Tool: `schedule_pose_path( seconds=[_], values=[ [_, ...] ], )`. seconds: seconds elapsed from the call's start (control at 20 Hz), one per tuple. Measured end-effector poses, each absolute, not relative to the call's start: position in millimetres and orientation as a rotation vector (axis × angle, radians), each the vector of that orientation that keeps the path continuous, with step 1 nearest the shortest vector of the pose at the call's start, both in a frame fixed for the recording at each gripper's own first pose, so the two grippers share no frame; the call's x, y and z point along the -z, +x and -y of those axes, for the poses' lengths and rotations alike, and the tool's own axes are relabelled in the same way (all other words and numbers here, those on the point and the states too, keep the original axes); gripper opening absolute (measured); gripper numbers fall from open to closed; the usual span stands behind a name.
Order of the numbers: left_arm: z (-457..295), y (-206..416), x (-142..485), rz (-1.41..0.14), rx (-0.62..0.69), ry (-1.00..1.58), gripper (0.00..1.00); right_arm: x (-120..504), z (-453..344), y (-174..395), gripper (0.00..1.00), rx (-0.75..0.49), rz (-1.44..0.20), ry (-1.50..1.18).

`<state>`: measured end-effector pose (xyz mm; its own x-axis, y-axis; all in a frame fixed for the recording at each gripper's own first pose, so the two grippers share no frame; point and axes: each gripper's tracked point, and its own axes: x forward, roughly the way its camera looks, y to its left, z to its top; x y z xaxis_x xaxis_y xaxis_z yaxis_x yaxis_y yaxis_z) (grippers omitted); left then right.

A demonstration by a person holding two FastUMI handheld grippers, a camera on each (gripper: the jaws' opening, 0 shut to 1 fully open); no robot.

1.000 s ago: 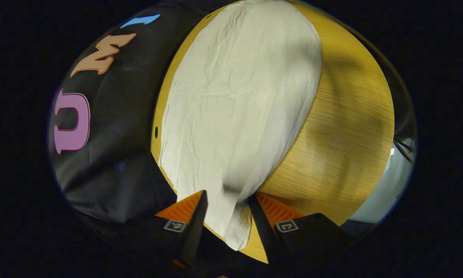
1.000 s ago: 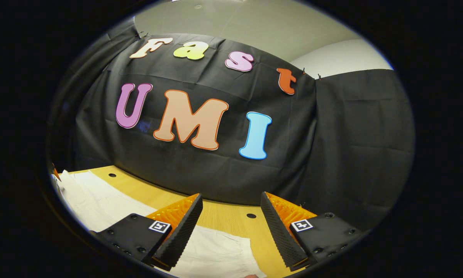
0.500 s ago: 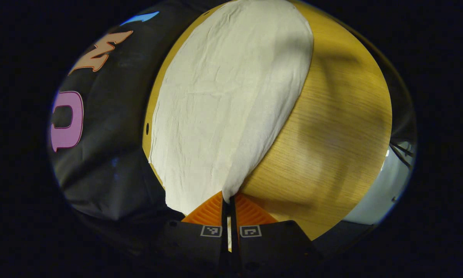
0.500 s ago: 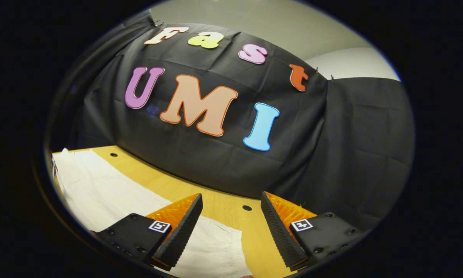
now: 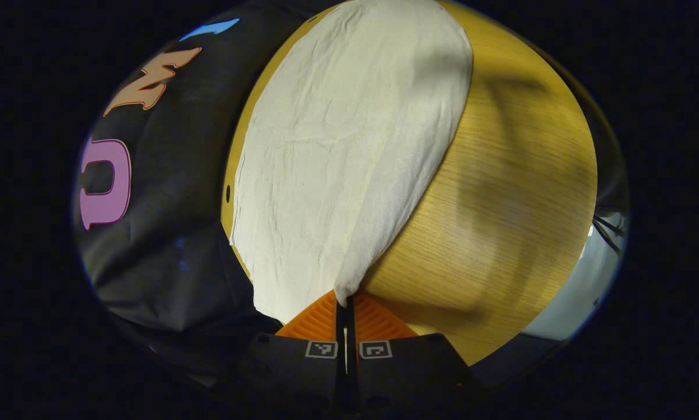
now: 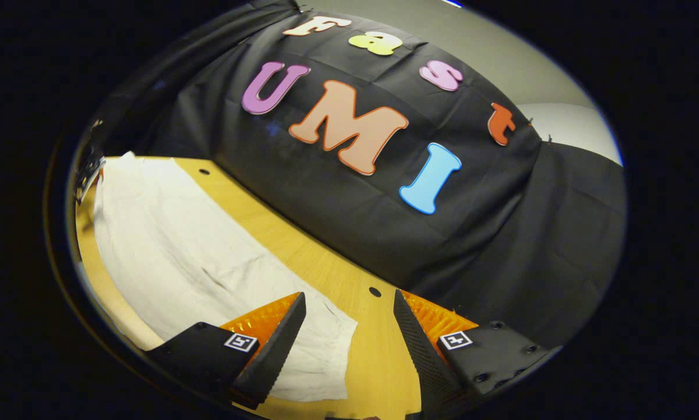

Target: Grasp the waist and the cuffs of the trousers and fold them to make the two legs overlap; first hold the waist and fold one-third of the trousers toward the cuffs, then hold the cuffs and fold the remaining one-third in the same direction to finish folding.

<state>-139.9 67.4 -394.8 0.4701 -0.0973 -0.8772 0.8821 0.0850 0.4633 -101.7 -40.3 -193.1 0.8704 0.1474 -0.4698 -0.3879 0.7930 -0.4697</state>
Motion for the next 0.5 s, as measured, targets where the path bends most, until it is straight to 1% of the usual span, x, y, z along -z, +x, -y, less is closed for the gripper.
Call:
schedule_pose_path(
  seconds=[0.3, 0.35, 0.45, 0.5],
  values=[
    [-68, -140, 395, -0.786, 0.832, 1.283, 0.0, 250, 31, -152, 0.98, -0.508, -0.539, -0.77],
    [-68, -140, 395, -0.783, 0.827, 1.283, 0.0, 259, 30, -160, 1.0, -0.542, -0.549, -0.799],
    [-68, -139, 394, -0.775, 0.824, 1.289, 0.0, 278, 26, -176, 1.0, -0.614, -0.577, -0.863],
    [-67, -139, 395, -0.77, 0.824, 1.293, 0.0, 285, 25, -184, 0.98, -0.648, -0.585, -0.895]
  ],
)
